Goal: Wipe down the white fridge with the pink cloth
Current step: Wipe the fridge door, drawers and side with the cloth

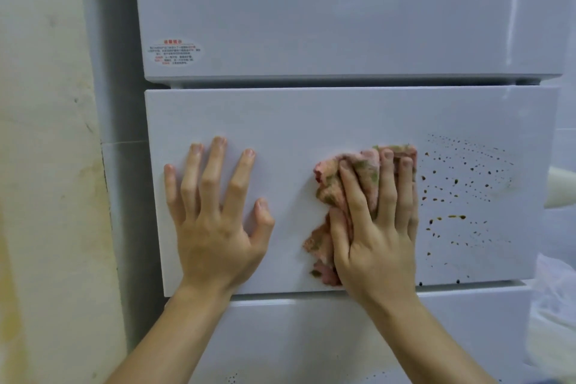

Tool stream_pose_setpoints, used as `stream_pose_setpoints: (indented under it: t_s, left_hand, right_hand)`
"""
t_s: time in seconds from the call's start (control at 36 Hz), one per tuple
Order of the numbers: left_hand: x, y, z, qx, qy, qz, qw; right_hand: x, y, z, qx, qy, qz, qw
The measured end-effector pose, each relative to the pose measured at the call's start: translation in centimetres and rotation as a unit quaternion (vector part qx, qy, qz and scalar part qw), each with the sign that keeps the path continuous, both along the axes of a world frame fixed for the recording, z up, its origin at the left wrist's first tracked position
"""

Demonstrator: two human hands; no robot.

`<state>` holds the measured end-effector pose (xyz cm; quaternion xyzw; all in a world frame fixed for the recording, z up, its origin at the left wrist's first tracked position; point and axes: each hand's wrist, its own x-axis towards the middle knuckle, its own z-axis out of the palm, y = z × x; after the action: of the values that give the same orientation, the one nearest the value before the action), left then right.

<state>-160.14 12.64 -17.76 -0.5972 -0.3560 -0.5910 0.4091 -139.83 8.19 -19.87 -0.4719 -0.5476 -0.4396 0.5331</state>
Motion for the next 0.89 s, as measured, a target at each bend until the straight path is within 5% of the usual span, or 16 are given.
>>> stream_pose_setpoints:
  t_s: [0.19, 0.61, 0.89]
  left_hand:
    - [-0.1, 0.1, -0.1, -0.002, 0.005, 0.003, 1.000]
    - [-0.1, 0.0, -0.1, -0.004, -0.005, -0.013, 1.000]
    - [2.4, -1.6, -0.2, -0.030, 0.004, -0.033, 0.999]
  right_hand:
    - [-1.0, 1.0, 7.1, 0.060, 0.054, -0.011, 0.997]
    - [1.3, -0.6, -4.9, -0.052, -0.042, 0.018, 0.998]
    - [2.0, 0.2, 5.9, 0.039, 0.040, 0.010, 0.998]
